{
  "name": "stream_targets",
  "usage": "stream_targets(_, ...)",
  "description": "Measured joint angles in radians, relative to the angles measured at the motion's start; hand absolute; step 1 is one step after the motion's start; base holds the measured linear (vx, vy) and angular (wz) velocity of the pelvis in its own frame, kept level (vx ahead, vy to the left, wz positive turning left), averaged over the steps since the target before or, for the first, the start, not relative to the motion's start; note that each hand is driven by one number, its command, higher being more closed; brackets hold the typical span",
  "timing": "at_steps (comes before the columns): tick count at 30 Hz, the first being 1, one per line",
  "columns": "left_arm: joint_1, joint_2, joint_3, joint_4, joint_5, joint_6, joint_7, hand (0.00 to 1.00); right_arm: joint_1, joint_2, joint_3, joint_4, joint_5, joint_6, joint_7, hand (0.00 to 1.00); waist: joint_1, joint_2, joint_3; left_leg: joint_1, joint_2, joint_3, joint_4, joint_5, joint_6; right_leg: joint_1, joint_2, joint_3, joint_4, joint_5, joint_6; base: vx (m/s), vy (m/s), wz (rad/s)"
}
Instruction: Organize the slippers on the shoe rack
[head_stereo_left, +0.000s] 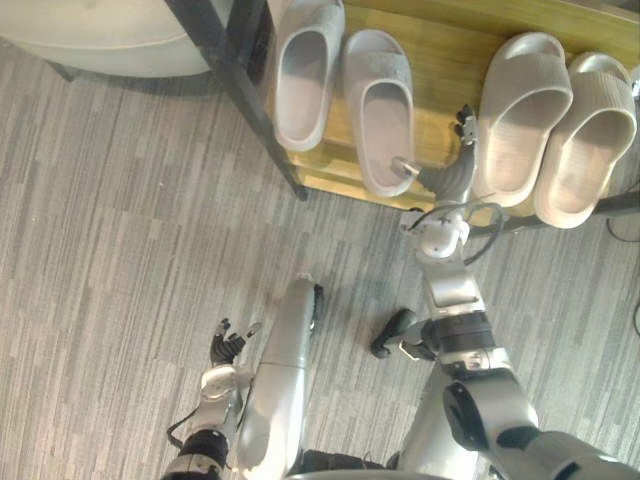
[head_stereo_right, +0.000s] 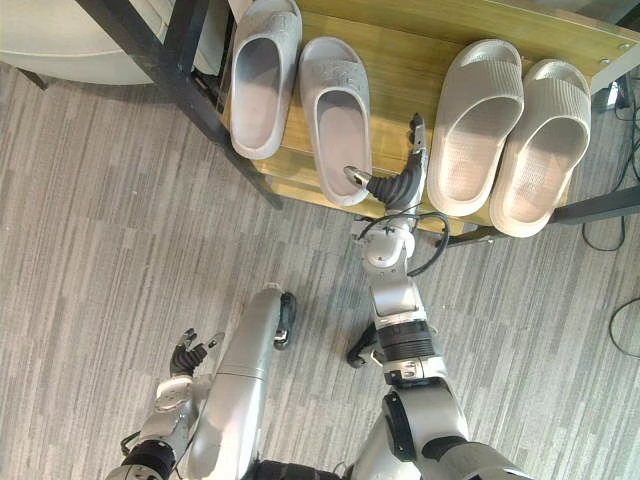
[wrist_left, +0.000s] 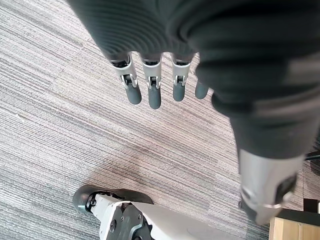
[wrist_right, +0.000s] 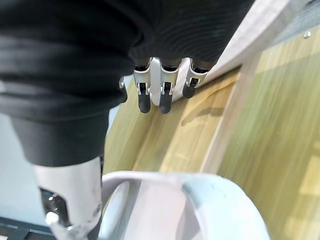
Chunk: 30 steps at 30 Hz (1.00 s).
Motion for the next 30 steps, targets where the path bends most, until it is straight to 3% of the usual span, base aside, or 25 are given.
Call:
stream_targets(6, 0.001, 0.0, 0.004, 0.0, 0.0, 0.001, 0.0, 0.0, 0.031, 0.032, 0.003, 0.0, 0.012, -0.003, 0.015, 0.0, -0.002, 0.0, 0.0, 0.0, 0.0, 0.0, 0.0, 0.0, 0.0, 0.0, 0.0, 0.0, 0.0, 0.0, 0.0, 0.0, 0.0, 0.0)
stream_targets(19, 0.001, -0.005, 0.032, -0.001, 0.0, 0.001, 0.0, 0.0, 0.035, 0.071, 0.011, -0.006, 0.118, -0.055, 0.034, 0.0, -0.001, -0.016, 0.009, -0.003, -0.003, -0.003, 0.0, 0.0, 0.0, 0.0, -0.001, -0.001, 0.001, -0.003, 0.004, 0.0, 0.0, 0.0)
stream_targets(30, 0.001, -0.011, 0.039, -0.001, 0.001, 0.002, 0.0, 0.0, 0.03, 0.074, 0.023, -0.029, 0.166, -0.058, 0.042, 0.0, -0.001, -0.016, 0.009, -0.017, -0.014, -0.011, 0.005, 0.0, 0.0, -0.005, -0.009, -0.007, 0.006, -0.007, 0.011, 0.0, 0.0, 0.02)
